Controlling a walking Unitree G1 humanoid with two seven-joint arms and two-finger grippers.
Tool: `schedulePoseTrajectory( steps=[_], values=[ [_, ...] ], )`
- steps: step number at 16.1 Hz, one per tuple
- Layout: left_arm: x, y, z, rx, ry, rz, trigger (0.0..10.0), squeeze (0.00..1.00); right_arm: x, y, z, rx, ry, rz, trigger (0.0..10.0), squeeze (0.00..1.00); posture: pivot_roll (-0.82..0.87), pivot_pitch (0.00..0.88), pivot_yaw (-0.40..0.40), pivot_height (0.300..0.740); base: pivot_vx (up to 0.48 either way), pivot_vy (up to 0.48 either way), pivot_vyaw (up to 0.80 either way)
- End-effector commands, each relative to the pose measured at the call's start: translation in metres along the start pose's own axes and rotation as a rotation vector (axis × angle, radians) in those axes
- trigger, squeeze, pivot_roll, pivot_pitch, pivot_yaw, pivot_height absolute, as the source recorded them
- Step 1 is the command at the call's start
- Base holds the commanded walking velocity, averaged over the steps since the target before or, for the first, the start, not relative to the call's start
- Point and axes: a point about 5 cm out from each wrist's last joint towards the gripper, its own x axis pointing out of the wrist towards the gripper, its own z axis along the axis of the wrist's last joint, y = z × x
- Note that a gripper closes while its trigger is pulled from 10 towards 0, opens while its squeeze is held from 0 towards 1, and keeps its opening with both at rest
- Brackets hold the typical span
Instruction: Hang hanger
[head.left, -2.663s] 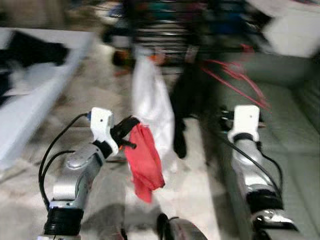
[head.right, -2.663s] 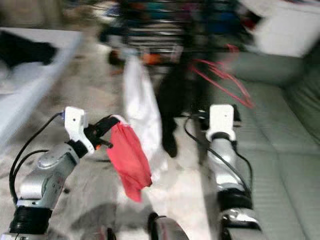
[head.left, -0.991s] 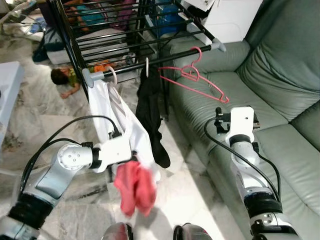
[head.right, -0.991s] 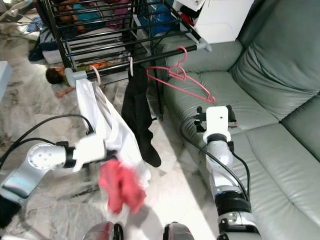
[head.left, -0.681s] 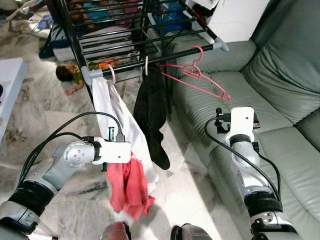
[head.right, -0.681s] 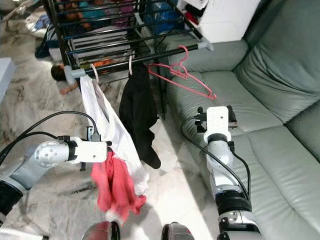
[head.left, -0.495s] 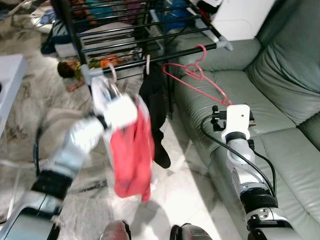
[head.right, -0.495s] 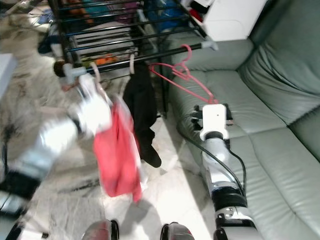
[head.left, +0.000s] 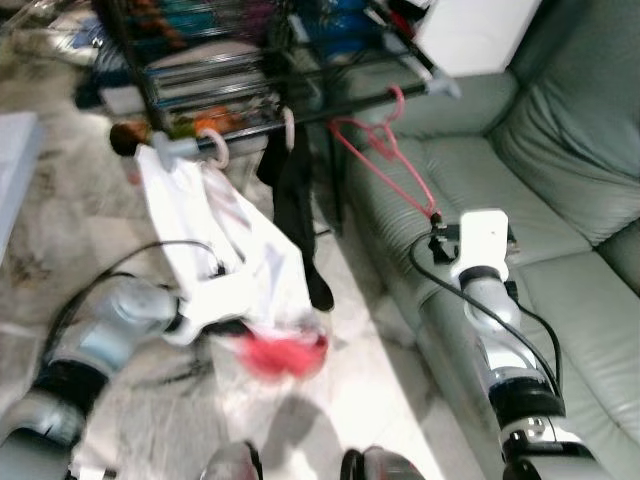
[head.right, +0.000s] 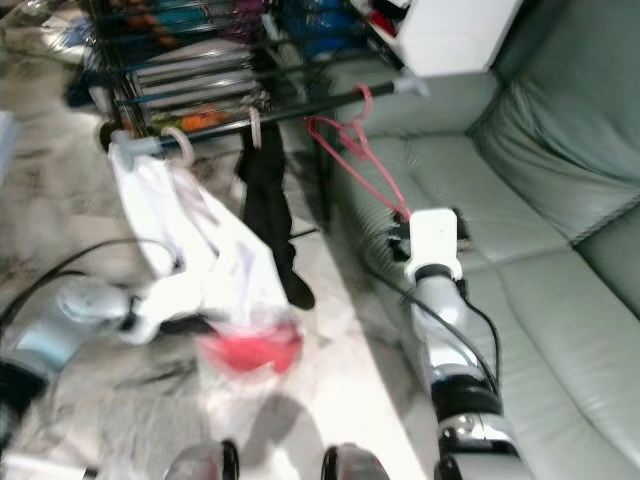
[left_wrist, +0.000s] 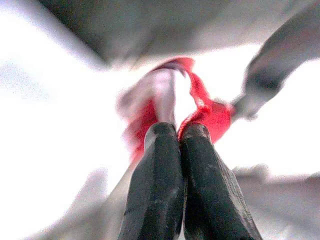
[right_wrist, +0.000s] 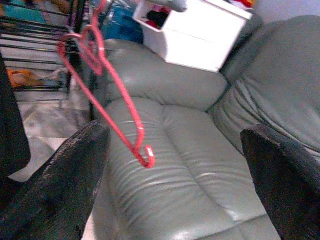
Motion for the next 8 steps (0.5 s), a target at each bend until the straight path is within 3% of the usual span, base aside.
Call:
schedulePoseTrajectory(
  steps=[1, 2, 5, 6, 8],
  values=[
    [-0.006, 0.027, 0.016, 0.174, 0.029, 0.175, 10.0, 0.00, 0.000, 0.004, 0.000, 0.001, 0.000, 0.011, 10.0, 0.00, 0.04, 0.080, -0.014, 0.740, 0.000, 0.000, 0.00],
    [-0.012, 0.052, 0.029, 0.351, 0.089, 0.415, 10.0, 0.00, -0.001, 0.006, 0.000, -0.006, -0.003, 0.024, 10.0, 0.00, 0.03, 0.079, -0.013, 0.740, 0.000, 0.000, 0.00],
    [-0.011, 0.059, 0.057, 0.517, -0.065, 0.526, 10.0, 0.00, 0.004, 0.003, 0.002, -0.014, -0.011, 0.016, 10.0, 0.00, 0.04, 0.078, -0.007, 0.740, 0.000, 0.000, 0.00],
    [-0.011, 0.056, 0.068, 0.472, -0.208, 0.531, 10.0, 0.00, 0.004, 0.004, 0.003, -0.013, -0.011, 0.014, 10.0, 0.00, 0.04, 0.078, -0.007, 0.740, 0.000, 0.000, 0.00],
    [-0.007, 0.048, 0.076, 0.301, -0.353, 0.432, 10.0, 0.00, 0.003, 0.007, 0.002, -0.011, -0.009, 0.019, 10.0, 0.00, 0.04, 0.081, -0.005, 0.740, 0.000, 0.000, 0.00]
  ],
)
